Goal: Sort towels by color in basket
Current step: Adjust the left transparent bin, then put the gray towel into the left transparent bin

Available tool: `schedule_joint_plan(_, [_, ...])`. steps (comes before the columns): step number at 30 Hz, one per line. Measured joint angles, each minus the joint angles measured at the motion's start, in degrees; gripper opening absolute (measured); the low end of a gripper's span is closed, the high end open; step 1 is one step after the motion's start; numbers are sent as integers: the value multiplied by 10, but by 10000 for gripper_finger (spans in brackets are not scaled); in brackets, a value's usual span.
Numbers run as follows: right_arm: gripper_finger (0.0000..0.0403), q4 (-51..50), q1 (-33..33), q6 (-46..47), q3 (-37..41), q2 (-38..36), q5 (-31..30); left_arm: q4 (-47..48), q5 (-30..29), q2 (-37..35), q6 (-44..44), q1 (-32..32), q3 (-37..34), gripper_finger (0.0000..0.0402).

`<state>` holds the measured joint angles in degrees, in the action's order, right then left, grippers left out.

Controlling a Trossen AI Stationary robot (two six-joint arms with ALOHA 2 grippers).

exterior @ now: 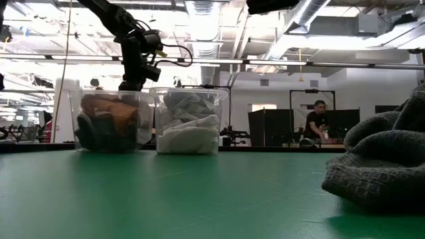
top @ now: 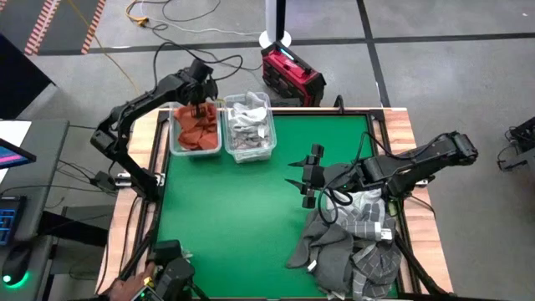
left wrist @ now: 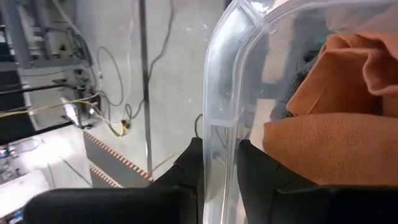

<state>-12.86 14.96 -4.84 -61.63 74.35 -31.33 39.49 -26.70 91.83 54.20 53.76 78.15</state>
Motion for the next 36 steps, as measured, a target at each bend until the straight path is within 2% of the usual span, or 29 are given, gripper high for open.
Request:
schedule_joint_plan(6, [234,0,0,-1,0,0,0,-4,2,0,-29,0,0,106])
schedule_joint_plan(14, [234,0,0,-1,0,0,0,-6,5,0,-45,0,0,185])
schedule_joint_plan(18, [234,0,0,-1,0,0,0,6,6,0,-46,-2,0,211])
schedule_joint_plan(27, [234,0,0,-1,0,0,0,62,2,0,-40,-18,0,211])
schedule_joint_plan(32, [234,0,0,0,0,0,0,92,22,0,-48,-20,0,208])
schedule_joint_plan(36, [234,0,0,3,0,0,0,84,-7,0,-49,-20,0,208])
